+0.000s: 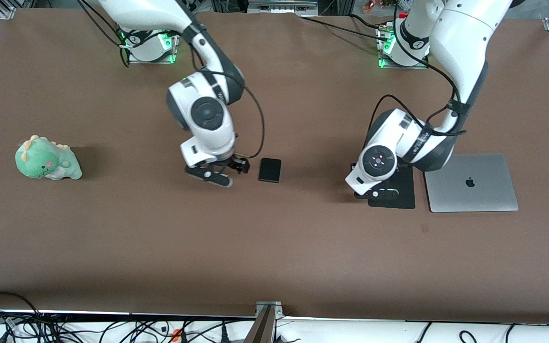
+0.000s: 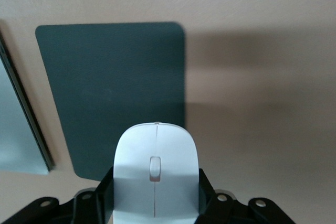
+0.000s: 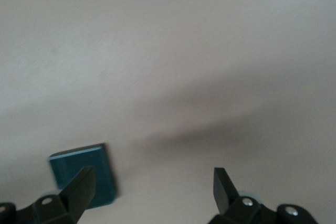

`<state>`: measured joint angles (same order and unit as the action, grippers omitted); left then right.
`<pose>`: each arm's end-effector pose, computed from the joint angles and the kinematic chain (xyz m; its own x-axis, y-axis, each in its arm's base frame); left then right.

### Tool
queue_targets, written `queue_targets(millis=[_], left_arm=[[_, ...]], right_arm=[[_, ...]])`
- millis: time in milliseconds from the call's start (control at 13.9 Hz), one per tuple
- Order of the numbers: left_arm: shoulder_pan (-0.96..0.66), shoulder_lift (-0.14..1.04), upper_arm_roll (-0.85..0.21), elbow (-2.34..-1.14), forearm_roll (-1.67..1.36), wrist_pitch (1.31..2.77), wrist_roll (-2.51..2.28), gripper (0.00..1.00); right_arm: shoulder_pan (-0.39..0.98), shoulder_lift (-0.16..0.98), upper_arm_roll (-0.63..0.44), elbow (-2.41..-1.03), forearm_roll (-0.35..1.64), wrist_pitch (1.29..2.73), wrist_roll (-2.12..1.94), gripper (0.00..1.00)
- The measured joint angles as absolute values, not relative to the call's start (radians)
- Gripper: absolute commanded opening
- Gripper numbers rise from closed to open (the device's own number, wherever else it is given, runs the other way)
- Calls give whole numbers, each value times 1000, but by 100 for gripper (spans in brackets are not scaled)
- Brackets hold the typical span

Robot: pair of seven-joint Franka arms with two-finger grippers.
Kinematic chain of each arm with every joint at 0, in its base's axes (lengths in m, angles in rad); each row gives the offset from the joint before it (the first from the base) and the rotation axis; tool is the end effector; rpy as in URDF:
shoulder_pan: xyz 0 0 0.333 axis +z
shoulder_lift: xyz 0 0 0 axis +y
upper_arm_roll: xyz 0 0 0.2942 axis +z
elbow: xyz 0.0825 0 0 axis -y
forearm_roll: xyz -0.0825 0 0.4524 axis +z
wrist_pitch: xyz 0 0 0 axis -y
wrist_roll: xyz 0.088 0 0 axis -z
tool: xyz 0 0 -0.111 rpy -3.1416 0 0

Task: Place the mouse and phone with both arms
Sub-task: 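Carry the mouse onto the black pad while the right gripper reaches the phone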

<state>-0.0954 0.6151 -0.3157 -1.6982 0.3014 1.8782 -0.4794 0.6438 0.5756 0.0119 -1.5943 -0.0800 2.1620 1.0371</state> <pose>0.6215 -0.2393 0.1597 0.9467 -0.0233 -0.3213 -0.0992 -0.9700 -0.2219 0.5865 0.4458 0.2363 0.9425 -0.3308 0.0467 -0.3326 -0.9423 0.0381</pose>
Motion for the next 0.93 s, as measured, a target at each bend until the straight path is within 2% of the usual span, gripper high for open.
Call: queue_targets(millis=[215,287,359,575,934], left_arm=[[11,646,-313,-1709,302,1916,-193,22],[48,658,-314,-1711,302,1956,-117,34],[72,668,-314,-1712,302,1985,-73,99],[77,678,-323,-1715,302,2002,-51,100],[73,656,-333,-1705,302,1959,-51,100]], right_arm=[[693,622,11,-1581,-88,2233,1073,100],[699,637,11,-1567,-89,2258,1073,100],[702,655,11,-1549,-90,2289,1071,100],[708,704,10,-1519,-106,2376,969,100],[729,772,10,-1516,-149,2433,864,100]])
